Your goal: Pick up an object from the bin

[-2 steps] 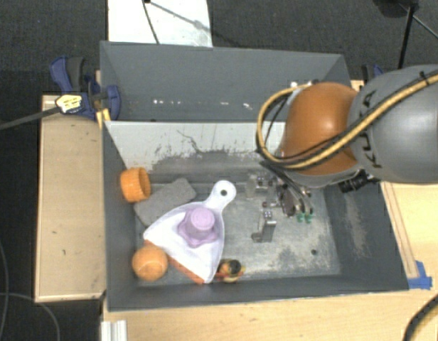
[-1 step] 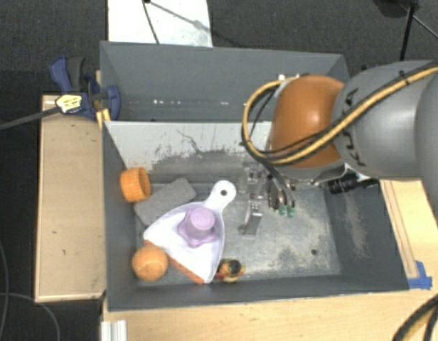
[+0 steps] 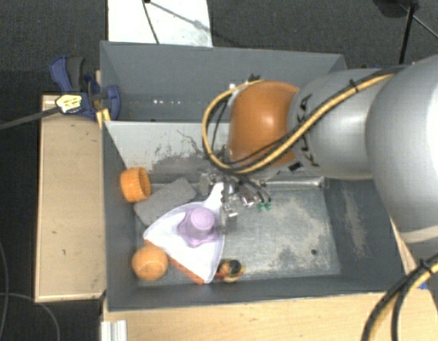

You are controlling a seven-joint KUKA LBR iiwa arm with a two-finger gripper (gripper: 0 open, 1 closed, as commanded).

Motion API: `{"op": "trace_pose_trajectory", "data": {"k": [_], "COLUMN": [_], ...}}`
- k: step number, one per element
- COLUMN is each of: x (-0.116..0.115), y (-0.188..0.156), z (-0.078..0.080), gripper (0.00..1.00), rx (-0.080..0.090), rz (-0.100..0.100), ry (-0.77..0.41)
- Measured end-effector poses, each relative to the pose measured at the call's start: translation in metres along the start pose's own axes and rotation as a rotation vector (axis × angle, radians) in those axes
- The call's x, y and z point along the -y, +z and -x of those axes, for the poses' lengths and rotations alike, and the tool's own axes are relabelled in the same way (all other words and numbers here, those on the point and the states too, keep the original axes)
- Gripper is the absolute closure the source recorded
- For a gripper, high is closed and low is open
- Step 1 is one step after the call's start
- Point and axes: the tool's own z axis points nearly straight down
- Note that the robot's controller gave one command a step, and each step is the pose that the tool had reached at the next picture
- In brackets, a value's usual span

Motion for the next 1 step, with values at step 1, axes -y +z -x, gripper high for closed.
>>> {"op": "trace_pose_trajectory", "data": {"k": [1], "x": [-0.0227], "y": [0.0255], "z": [0.0145], "gripper": [1.0], "rx": [0.009], "rz": [-0.002], "ry": [0.028]}}
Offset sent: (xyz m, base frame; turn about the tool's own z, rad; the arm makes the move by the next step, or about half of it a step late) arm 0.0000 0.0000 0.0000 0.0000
